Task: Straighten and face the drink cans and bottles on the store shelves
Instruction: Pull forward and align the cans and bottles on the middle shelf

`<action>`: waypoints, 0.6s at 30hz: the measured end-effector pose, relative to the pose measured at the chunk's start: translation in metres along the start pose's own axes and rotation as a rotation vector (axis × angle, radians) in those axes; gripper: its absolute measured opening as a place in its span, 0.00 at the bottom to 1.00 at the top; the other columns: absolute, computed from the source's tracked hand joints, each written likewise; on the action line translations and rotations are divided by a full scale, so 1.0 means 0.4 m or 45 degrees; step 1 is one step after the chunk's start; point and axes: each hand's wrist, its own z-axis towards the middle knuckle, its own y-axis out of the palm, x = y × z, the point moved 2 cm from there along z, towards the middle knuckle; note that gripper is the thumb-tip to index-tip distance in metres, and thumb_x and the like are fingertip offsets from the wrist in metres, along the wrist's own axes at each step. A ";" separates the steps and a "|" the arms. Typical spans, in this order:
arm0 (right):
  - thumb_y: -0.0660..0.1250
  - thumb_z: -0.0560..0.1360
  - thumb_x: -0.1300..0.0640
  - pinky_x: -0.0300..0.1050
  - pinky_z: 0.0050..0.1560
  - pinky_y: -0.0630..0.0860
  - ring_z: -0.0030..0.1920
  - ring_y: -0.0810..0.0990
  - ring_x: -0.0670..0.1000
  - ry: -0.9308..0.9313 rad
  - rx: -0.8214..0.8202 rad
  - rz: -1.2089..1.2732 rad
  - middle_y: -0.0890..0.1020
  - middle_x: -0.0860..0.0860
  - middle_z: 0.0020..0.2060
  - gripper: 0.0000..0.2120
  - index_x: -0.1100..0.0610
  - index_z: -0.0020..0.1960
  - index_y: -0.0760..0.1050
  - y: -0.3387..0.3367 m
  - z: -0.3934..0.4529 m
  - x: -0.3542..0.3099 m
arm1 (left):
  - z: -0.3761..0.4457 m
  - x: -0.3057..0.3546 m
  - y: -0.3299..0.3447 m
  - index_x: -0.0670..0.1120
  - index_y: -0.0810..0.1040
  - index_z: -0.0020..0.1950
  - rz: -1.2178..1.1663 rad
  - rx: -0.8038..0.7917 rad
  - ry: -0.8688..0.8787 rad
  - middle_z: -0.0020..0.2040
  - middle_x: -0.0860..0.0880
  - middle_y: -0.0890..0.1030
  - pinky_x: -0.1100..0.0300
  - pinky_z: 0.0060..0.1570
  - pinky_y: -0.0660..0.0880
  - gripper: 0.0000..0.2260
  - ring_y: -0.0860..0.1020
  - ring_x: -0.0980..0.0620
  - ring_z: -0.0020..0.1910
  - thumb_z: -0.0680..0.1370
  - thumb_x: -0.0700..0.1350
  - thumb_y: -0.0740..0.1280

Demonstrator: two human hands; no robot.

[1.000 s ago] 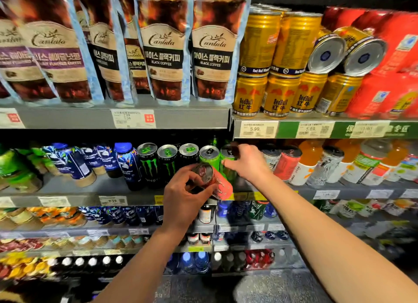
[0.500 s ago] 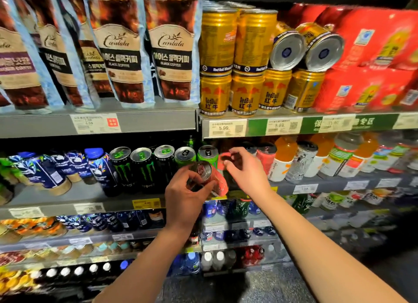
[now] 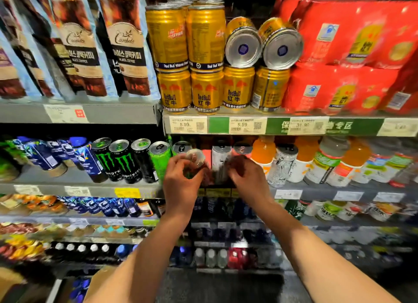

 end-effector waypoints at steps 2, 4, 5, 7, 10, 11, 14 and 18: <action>0.67 0.77 0.53 0.47 0.50 0.77 0.48 0.81 0.51 -0.001 -0.020 0.028 0.84 0.50 0.47 0.07 0.54 0.53 0.79 -0.011 -0.003 0.008 | 0.004 0.019 0.014 0.44 0.82 0.49 0.005 0.023 -0.025 0.53 0.48 0.81 0.62 0.53 0.76 0.14 0.79 0.54 0.52 0.66 0.40 0.81; 0.67 0.78 0.53 0.44 0.45 0.73 0.43 0.79 0.48 -0.003 -0.051 0.081 0.82 0.49 0.42 0.04 0.53 0.50 0.77 -0.017 -0.007 0.019 | 0.010 0.041 0.025 0.46 0.81 0.46 0.019 0.034 -0.014 0.51 0.49 0.81 0.64 0.51 0.75 0.13 0.79 0.54 0.51 0.66 0.39 0.81; 0.66 0.79 0.53 0.43 0.44 0.72 0.42 0.79 0.46 0.003 -0.080 0.107 0.81 0.47 0.41 0.04 0.53 0.50 0.76 -0.018 -0.009 0.023 | 0.013 0.050 0.031 0.47 0.79 0.43 0.037 0.031 -0.009 0.50 0.50 0.81 0.66 0.52 0.73 0.12 0.78 0.54 0.51 0.66 0.39 0.80; 0.66 0.79 0.53 0.36 0.43 0.72 0.43 0.78 0.38 -0.001 -0.120 0.139 0.80 0.43 0.41 0.02 0.51 0.50 0.76 -0.020 -0.007 0.027 | 0.017 0.063 0.039 0.51 0.73 0.39 0.066 0.027 -0.031 0.50 0.53 0.80 0.74 0.53 0.66 0.15 0.76 0.57 0.53 0.67 0.39 0.79; 0.66 0.79 0.55 0.24 0.39 0.67 0.42 0.75 0.30 -0.075 -0.099 0.103 0.77 0.38 0.39 0.01 0.50 0.50 0.74 -0.017 0.000 0.020 | 0.022 0.072 0.052 0.52 0.71 0.38 0.096 0.011 -0.084 0.49 0.58 0.76 0.80 0.50 0.62 0.16 0.71 0.65 0.50 0.68 0.42 0.79; 0.66 0.79 0.56 0.24 0.39 0.67 0.42 0.75 0.31 -0.105 -0.072 0.081 0.76 0.37 0.38 0.03 0.51 0.52 0.74 -0.013 0.003 0.014 | 0.025 0.073 0.056 0.52 0.71 0.38 0.111 0.000 -0.102 0.48 0.59 0.75 0.81 0.49 0.61 0.16 0.68 0.68 0.49 0.68 0.43 0.79; 0.67 0.77 0.58 0.36 0.42 0.71 0.40 0.74 0.40 -0.184 0.004 0.015 0.77 0.42 0.38 0.11 0.55 0.59 0.75 -0.001 0.012 -0.009 | 0.040 0.069 0.065 0.54 0.70 0.38 0.131 -0.067 -0.162 0.46 0.64 0.73 0.80 0.48 0.62 0.16 0.67 0.69 0.46 0.68 0.45 0.78; 0.68 0.77 0.56 0.46 0.46 0.75 0.48 0.80 0.54 -0.228 -0.013 -0.111 0.82 0.53 0.47 0.21 0.56 0.69 0.70 0.014 0.023 -0.025 | 0.064 0.072 0.069 0.56 0.70 0.37 0.125 -0.128 -0.202 0.40 0.61 0.74 0.76 0.42 0.64 0.16 0.71 0.67 0.42 0.67 0.43 0.77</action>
